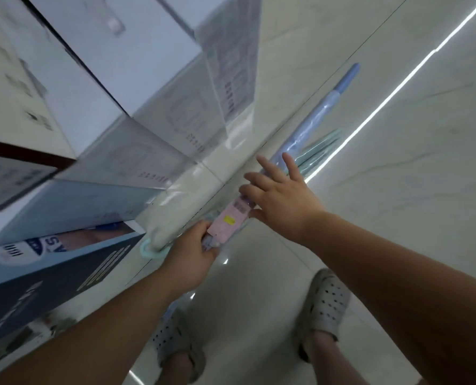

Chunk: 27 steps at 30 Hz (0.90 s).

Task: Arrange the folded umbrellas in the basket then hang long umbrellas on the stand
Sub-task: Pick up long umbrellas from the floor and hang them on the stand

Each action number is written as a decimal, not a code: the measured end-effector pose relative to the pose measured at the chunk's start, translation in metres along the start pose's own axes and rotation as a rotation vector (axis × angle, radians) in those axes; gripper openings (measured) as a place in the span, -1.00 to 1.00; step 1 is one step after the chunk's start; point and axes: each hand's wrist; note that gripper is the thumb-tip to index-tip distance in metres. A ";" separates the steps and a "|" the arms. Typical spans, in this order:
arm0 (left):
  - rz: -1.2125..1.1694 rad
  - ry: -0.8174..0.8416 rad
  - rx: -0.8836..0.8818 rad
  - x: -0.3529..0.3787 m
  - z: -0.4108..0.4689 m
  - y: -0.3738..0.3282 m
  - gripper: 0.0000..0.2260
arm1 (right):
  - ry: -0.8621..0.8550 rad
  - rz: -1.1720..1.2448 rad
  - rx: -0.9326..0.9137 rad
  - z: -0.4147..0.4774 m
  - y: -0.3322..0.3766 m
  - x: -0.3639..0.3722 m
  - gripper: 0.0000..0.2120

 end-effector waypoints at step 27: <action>0.614 -0.399 0.828 -0.155 -0.452 -0.388 -0.60 | 0.149 0.495 0.153 -0.377 0.101 -0.571 -0.58</action>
Point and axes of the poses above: each hand's wrist, its own z-axis towards the middle knuckle, its own x-axis out of the palm, y = z × x, and after that the axes turned 3 degrees about x, right-handed
